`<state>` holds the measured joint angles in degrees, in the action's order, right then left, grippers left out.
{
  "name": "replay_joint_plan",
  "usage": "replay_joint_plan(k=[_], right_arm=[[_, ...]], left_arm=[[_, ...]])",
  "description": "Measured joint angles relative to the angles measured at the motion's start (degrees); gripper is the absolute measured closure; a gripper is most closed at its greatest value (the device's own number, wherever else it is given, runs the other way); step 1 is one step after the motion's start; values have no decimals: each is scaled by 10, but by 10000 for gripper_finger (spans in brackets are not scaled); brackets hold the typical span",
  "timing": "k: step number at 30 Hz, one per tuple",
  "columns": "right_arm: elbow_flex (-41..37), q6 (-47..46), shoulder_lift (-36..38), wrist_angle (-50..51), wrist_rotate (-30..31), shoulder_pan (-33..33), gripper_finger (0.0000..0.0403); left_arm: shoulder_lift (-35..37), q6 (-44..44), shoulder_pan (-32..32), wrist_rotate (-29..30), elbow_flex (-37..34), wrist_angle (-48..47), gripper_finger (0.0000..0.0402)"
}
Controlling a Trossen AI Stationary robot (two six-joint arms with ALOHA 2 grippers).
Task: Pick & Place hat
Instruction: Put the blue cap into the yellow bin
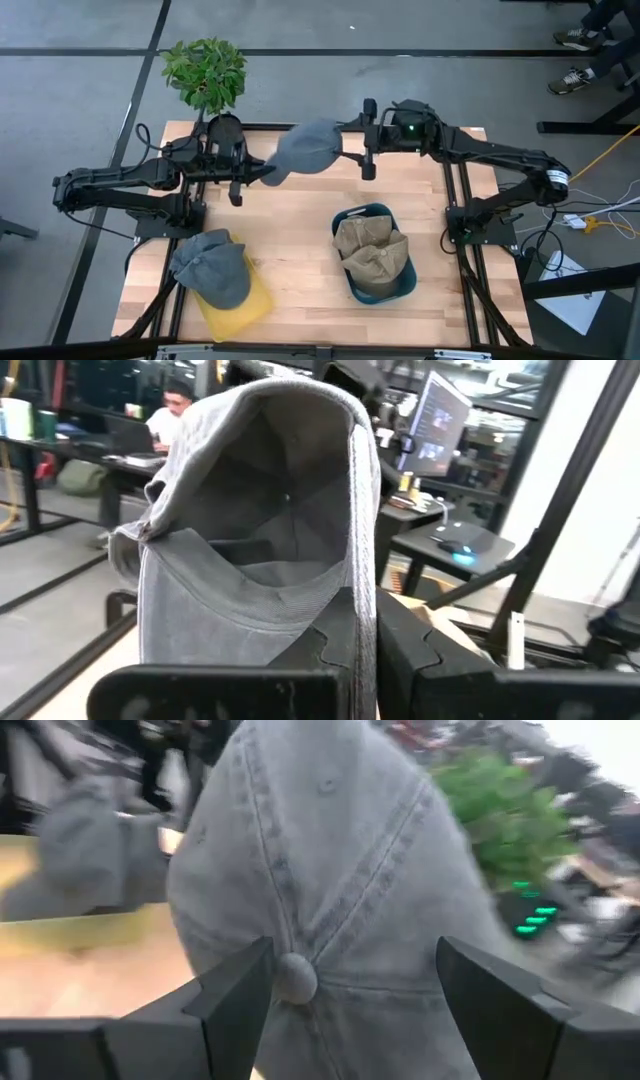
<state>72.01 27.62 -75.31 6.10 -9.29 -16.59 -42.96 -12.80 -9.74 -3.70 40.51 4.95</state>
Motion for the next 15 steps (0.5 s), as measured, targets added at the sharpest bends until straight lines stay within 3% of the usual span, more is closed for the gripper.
replay_joint_plan(k=[4,10,15], right_arm=[[0,-24,-7,17,-84,-18,126],[0,-39,-30,18,-106,-22,126],[0,-53,-46,12,-158,-19,127]], left_arm=[[-5,-5,0,-23,0,0,391],[-16,-15,0,-39,0,13,391],[-21,-16,0,-40,0,16,391]])
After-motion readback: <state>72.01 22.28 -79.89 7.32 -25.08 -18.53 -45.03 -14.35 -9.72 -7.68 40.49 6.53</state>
